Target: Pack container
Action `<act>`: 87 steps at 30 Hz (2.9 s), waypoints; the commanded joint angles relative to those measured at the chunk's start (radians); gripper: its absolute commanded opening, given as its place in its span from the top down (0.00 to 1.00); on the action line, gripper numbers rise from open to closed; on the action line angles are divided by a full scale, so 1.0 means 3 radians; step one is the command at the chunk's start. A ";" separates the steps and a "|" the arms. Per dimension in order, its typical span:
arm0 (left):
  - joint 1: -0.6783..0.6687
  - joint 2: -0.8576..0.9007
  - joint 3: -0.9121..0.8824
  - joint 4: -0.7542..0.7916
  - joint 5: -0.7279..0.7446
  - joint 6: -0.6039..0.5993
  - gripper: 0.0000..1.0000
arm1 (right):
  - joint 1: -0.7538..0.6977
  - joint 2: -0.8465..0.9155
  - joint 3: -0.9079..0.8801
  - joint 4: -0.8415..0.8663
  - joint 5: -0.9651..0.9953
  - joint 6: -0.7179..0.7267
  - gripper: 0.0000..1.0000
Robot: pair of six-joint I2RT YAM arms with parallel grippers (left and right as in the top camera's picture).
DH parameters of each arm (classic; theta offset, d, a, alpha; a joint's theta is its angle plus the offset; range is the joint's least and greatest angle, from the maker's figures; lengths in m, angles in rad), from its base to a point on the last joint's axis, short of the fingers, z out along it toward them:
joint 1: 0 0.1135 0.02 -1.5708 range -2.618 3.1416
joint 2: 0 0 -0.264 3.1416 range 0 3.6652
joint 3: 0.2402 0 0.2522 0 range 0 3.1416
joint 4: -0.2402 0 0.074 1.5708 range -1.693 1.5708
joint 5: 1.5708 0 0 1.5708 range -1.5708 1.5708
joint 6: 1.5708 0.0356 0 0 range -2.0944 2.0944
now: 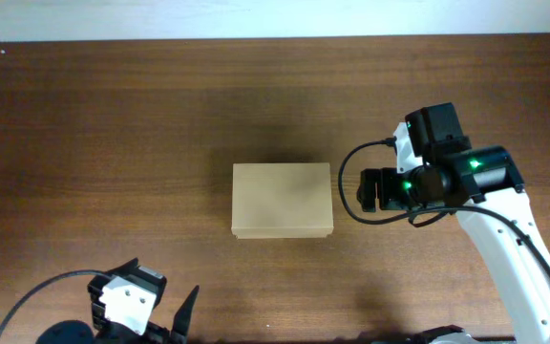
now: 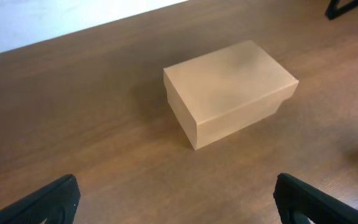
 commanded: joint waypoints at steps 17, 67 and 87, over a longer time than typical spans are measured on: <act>0.0182 -0.0383 -0.0627 0.0249 -0.0024 0.0045 0.00 | -0.0006 -0.0173 0.0045 -0.0394 0.0050 0.0017 0.01; 0.0186 -0.0453 -0.0778 0.0303 -0.1071 0.0043 0.00 | -0.0003 -0.0172 0.0045 -0.0534 0.0036 0.0015 0.01; 0.0015 -0.0453 -0.1844 0.0549 -0.1071 0.0043 0.01 | -0.0003 -0.0172 0.0045 -0.0534 0.0038 0.0015 0.01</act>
